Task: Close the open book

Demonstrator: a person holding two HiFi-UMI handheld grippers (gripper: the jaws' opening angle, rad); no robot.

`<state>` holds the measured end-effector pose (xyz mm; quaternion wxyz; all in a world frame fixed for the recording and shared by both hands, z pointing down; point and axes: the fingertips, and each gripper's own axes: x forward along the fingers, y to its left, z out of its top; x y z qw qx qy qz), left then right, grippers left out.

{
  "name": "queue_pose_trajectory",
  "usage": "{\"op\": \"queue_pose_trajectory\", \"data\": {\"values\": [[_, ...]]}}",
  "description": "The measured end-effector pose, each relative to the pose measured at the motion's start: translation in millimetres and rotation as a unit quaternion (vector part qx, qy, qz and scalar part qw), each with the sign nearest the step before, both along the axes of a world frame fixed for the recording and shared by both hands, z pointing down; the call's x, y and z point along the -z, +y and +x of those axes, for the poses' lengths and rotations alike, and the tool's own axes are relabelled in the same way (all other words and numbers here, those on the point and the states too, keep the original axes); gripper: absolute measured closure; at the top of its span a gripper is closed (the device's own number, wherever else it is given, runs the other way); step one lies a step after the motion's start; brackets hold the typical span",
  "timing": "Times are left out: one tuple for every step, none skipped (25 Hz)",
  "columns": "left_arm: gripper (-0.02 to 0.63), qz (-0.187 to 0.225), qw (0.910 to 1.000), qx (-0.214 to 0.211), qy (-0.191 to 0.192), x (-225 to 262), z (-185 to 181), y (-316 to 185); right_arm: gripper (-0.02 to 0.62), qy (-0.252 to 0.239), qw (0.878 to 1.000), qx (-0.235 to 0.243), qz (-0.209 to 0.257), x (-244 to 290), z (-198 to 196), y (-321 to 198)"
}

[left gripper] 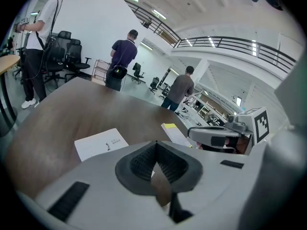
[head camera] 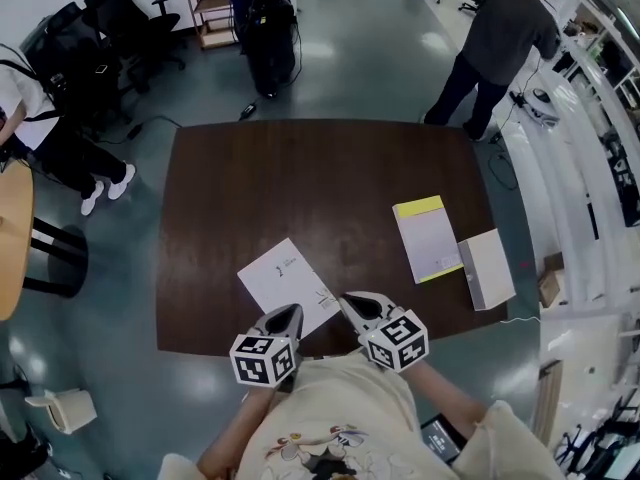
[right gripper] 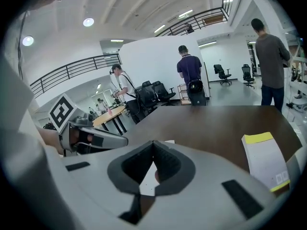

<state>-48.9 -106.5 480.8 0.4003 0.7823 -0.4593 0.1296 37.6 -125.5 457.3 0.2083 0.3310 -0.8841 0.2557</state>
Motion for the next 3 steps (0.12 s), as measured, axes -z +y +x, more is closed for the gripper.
{"op": "queue_pose_trajectory", "data": {"values": [[0.6, 0.0, 1.0, 0.0, -0.001, 1.4, 1.9, -0.1, 0.589, 0.0, 1.0, 0.002, -0.003, 0.0, 1.0, 1.1], [0.601, -0.001, 1.0, 0.0, -0.003, 2.8, 3.2, 0.0, 0.589, 0.0, 1.0, 0.004, -0.007, 0.0, 2.0, 2.4], [0.6, -0.001, 1.0, 0.001, -0.004, 4.3, 4.3, 0.2, 0.589, -0.001, 1.0, 0.006, -0.011, 0.0, 2.9, 3.8]]}}
